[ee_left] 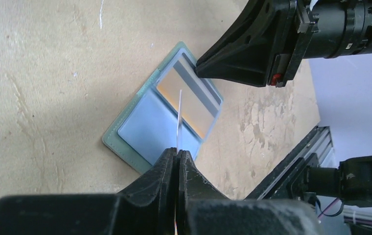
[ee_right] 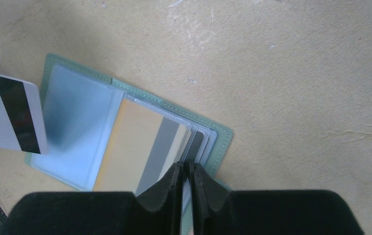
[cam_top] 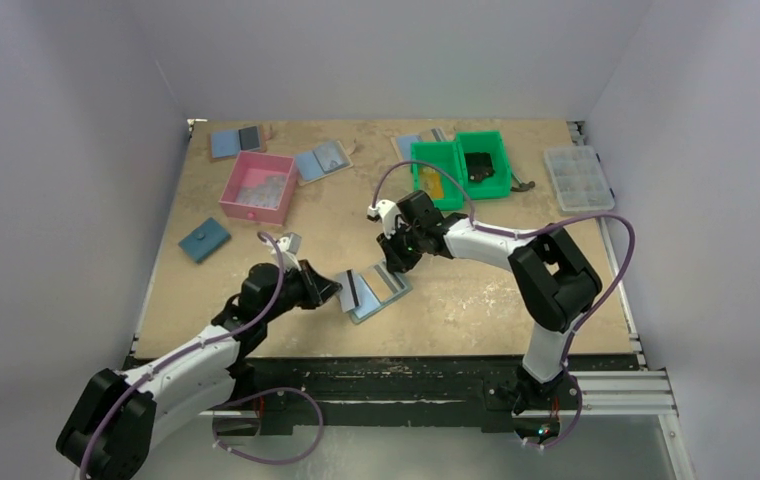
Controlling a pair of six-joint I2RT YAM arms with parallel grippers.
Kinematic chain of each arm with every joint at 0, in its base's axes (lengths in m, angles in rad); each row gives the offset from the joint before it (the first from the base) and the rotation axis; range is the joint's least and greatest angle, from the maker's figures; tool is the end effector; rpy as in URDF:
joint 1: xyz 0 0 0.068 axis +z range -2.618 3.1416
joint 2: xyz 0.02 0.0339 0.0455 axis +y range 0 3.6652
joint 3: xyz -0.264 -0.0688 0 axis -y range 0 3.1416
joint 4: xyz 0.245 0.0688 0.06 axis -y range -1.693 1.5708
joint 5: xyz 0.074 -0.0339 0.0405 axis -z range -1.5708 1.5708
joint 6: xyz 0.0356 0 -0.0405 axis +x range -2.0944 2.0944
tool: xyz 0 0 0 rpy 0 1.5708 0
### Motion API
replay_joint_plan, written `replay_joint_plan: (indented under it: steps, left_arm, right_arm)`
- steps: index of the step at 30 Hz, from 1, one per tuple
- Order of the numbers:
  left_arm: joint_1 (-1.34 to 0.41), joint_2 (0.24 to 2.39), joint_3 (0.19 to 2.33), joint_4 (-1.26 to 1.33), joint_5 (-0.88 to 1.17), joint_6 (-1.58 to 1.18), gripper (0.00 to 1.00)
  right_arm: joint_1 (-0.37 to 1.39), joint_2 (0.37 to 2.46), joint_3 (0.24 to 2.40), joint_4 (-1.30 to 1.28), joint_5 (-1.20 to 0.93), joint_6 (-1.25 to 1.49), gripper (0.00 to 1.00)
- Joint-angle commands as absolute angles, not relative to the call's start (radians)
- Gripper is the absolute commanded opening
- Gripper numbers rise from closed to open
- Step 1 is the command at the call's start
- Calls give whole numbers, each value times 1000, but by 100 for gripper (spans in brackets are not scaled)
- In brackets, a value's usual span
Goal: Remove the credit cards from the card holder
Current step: Remove the credit card from the card holder, then place the credit card in the storage box.
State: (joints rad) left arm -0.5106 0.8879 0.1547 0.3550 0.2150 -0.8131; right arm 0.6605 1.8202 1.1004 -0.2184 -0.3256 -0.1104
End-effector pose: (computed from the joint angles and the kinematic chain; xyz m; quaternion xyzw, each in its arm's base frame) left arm 0.1504 -0.0930 0.1587 -0.0644 0.8223 -0.4132 0.3859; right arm 0.2873 0.2376 0.1661 -0.3993 0.8501 0.2316 0.2536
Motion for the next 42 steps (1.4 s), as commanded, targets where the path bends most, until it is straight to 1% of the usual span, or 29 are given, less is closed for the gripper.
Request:
replay_joint_plan:
  steps: [1,2,7,9,15,19,25,28,33,35,42]
  left_arm:
    - [-505,875,272,193,229,-622,0]
    - [-505,879,291,177,235,-599,0]
    - [-505,879,373,129,255,-471,0]
    - [-506,879,401,127,271,-420,0]
    - [-518,904,418,248,343,-406,0]
    - [-547,926,452,280,386,-365,0]
    - [-588,964,470,338,447,-351,0]
    - [-621,980,477,353,449,-345,0]
    - [-675,1006,477,394,448,-345,0]
    - [-691,1019,478,413,449,-345,0]
    - [-736,1058,482,447,433,-342,0]
  right_arm:
    - [646,1750,1126,-301,-339,-190,20]
    - [638,1737,1129,-308,-353,-203,22]
    - [586,1673,1136,-363,-483,-307,37]
    - [564,1647,1138,-391,-560,-355,41]
    - [510,1568,1138,-453,-753,-477,50]
    - [500,1503,1134,-518,-870,-603,58]
    - [500,1430,1119,-578,-991,-782,59]
    - [499,1400,1105,-606,-1040,-896,61]
    - [498,1401,1124,-808,-1129,-1194,66]
    - [497,1408,1127,-863,-1139,-1270,67]
    - [486,1426,1128,-903,-1138,-1294,67]
